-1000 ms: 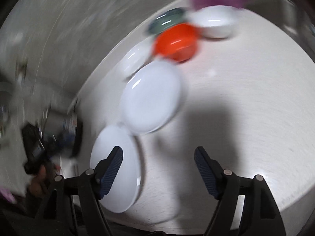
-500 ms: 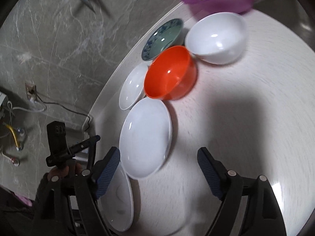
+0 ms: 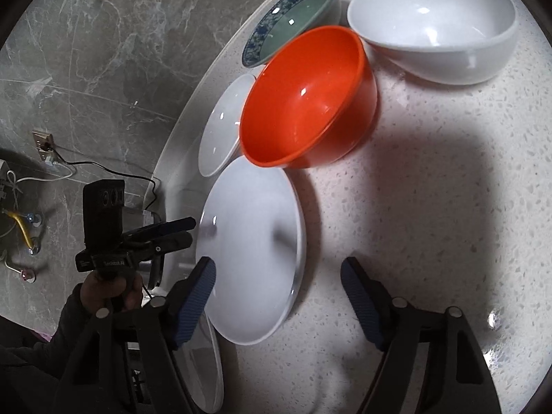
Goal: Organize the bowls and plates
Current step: 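Carry the plate with both grippers and lower it onto the other flat white plate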
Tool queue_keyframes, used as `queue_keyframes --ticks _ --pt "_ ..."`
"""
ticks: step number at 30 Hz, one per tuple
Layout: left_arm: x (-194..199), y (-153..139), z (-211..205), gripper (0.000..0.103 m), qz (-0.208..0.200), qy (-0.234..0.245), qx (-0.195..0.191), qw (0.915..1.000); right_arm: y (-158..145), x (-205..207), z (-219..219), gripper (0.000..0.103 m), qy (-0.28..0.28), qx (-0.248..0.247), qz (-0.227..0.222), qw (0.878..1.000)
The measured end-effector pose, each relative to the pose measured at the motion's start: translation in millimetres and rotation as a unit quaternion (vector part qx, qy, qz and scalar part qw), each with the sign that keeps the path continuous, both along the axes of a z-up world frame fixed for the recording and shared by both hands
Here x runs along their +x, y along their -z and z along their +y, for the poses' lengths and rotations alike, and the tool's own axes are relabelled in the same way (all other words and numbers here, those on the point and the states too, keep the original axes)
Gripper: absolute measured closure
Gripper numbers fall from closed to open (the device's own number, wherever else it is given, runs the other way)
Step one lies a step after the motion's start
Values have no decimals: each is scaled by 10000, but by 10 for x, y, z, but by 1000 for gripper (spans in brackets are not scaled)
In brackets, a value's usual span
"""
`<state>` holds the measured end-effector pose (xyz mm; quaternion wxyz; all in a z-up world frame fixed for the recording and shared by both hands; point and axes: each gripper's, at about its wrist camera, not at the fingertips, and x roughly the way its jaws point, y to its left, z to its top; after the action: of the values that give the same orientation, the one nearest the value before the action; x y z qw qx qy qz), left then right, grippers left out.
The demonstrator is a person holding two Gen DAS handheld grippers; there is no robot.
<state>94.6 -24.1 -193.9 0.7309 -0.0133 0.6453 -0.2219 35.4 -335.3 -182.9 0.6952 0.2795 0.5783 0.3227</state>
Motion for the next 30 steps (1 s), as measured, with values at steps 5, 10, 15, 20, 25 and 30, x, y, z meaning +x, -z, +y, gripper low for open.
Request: queue_keyframes --ticks 5,10,15,20,25,30 --pt "36 109 -179 38 -19 227 151 9996 0 -3 124 45 -162 -231 102 9996" --pt "79 135 -252 50 -9 249 51 9997 26 20 155 57 -98 -280 197 9994" --pt "59 125 -307 60 -7 275 54 9996 36 66 183 64 -75 -366 237 9990" --pt "34 164 -368 84 6 313 18 9995 47 87 236 91 -91 -761 301 9966" --pt "26 183 -389 89 -23 270 130 9995 49 95 237 93 -62 -901 319 9954" --pt "28 158 -389 89 -33 204 111 9997 35 79 228 93 -24 -1010 307 9944"
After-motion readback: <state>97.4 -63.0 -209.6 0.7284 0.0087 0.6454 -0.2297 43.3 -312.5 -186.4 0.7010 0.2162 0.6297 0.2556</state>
